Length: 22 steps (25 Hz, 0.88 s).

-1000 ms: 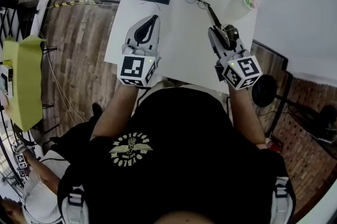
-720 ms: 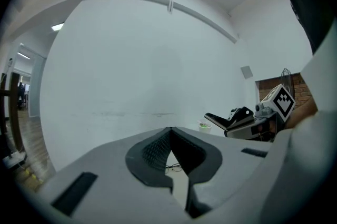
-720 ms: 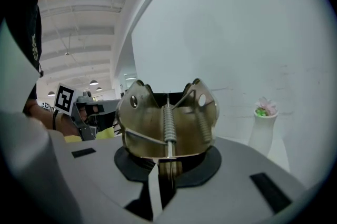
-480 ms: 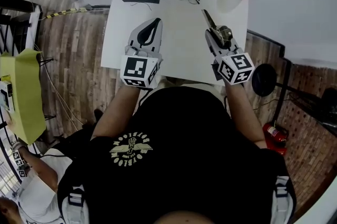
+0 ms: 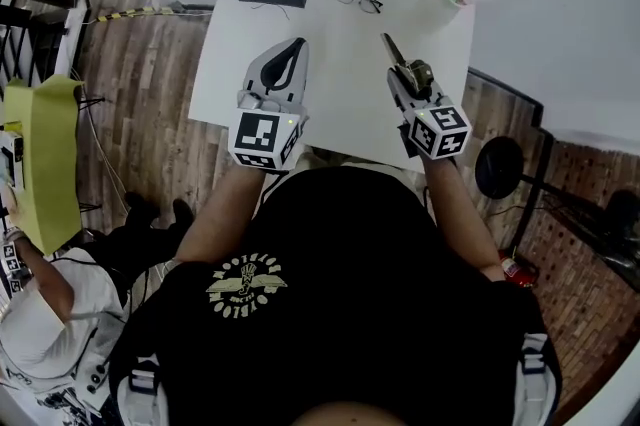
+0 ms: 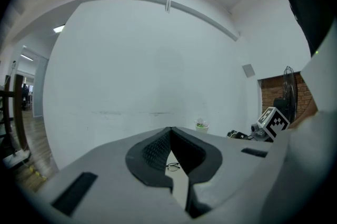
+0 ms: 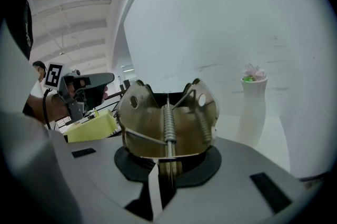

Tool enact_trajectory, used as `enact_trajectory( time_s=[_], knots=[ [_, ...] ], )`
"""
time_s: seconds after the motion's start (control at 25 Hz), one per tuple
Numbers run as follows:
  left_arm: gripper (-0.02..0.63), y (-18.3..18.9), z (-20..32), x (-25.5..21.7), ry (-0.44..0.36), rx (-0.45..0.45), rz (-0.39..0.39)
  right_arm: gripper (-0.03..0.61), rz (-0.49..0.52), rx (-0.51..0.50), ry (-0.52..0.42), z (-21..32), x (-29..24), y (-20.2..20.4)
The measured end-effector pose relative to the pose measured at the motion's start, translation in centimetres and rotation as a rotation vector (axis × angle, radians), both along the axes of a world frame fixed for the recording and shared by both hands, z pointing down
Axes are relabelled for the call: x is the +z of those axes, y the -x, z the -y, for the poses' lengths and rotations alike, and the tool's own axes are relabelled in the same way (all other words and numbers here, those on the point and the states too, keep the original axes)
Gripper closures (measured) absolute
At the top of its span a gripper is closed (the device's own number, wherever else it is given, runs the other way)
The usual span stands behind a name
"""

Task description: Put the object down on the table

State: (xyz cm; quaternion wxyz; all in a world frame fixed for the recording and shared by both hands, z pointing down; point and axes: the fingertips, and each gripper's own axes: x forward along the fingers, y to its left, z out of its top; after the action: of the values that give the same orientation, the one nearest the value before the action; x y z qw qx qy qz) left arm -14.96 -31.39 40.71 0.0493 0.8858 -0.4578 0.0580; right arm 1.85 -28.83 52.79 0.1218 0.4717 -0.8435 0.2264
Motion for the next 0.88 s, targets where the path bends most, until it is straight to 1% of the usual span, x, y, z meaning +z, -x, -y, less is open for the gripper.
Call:
enact_trajectory(
  time_s=[0.36,0.64,0.88],
  knots=[
    [0.607,-0.5,-0.6,-0.4,-0.009,-0.073,0.019,0.514,-0.005,-0.067,0.059,0.6,3.6,-1.0],
    [0.607,-0.6,-1.1,0.1,0.008,-0.122,0.04,0.514,-0.02,-0.109,0.131,0.7,7.3,-1.9],
    [0.607,-0.4,-2.0,-1.1,-0.049,-0.141,0.023,0.514,-0.031,-0.136,0.203,0.3,10.7,-2.1]
  ],
)
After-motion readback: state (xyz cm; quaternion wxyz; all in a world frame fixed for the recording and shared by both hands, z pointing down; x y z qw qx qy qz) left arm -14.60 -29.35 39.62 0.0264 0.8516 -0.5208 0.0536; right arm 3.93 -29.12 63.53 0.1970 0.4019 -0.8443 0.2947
